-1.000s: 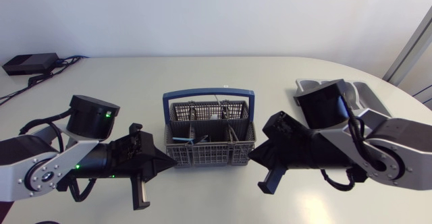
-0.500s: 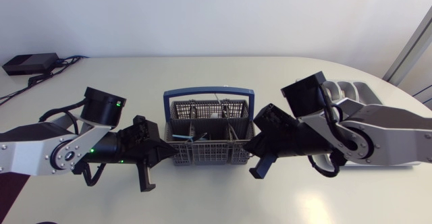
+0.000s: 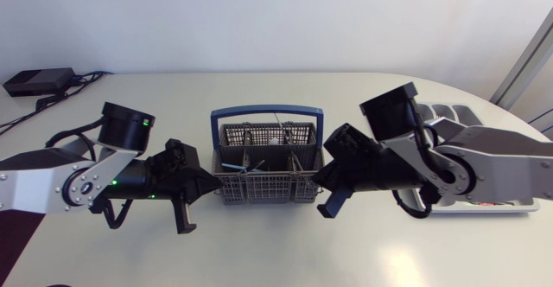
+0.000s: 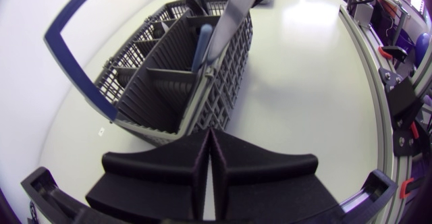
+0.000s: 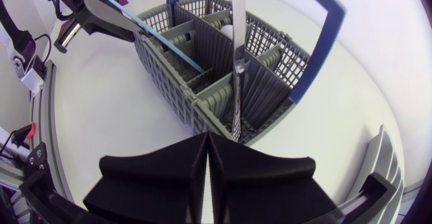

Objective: Sort the cutlery from the basket into the organizer compartments.

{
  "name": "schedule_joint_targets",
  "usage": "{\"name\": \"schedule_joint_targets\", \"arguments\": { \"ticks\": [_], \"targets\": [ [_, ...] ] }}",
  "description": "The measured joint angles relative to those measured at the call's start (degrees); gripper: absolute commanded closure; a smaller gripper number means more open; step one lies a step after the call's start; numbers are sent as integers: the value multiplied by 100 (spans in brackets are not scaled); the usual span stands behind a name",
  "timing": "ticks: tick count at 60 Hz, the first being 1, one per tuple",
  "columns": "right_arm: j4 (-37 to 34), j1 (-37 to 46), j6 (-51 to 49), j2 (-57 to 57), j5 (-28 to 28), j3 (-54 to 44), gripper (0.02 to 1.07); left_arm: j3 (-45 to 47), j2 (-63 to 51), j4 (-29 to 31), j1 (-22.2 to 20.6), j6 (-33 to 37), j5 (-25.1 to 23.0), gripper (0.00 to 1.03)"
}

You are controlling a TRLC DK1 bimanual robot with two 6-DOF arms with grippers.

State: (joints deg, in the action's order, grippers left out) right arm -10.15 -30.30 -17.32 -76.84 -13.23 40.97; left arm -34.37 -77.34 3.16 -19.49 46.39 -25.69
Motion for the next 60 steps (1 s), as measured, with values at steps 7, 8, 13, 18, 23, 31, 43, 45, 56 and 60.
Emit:
{"name": "schedule_joint_targets", "arguments": {
  "ticks": [7,8,13,18,23,31,43,45,56,60],
  "targets": [
    [-275,0,-81,629,-2,-118,59,31,732,337,26,-2,-7,89],
    [-304,0,-81,695,-2,-127,56,31,820,374,33,-2,-11,88],
    [-470,0,-96,1025,0,-216,42,31,1126,529,52,-9,-26,77],
    [-625,0,-96,1316,0,-345,29,31,1250,603,52,-28,-26,68],
    [-691,0,-98,1556,59,-483,24,31,1255,640,50,-76,-31,63],
    [-796,0,-96,1790,107,-549,21,31,1250,529,-46,-225,-48,60],
    [-813,-52,-96,1860,109,-551,21,-7,1075,223,-247,-476,-66,61],
    [-813,-70,-96,1867,111,-551,21,-31,1029,210,-251,-507,-66,61],
    [-813,-103,-94,1867,146,-551,21,-256,802,70,-282,-649,-66,69],
    [-813,-116,-94,1867,149,-551,21,-299,726,-9,-284,-728,-66,72]
  ]
}}
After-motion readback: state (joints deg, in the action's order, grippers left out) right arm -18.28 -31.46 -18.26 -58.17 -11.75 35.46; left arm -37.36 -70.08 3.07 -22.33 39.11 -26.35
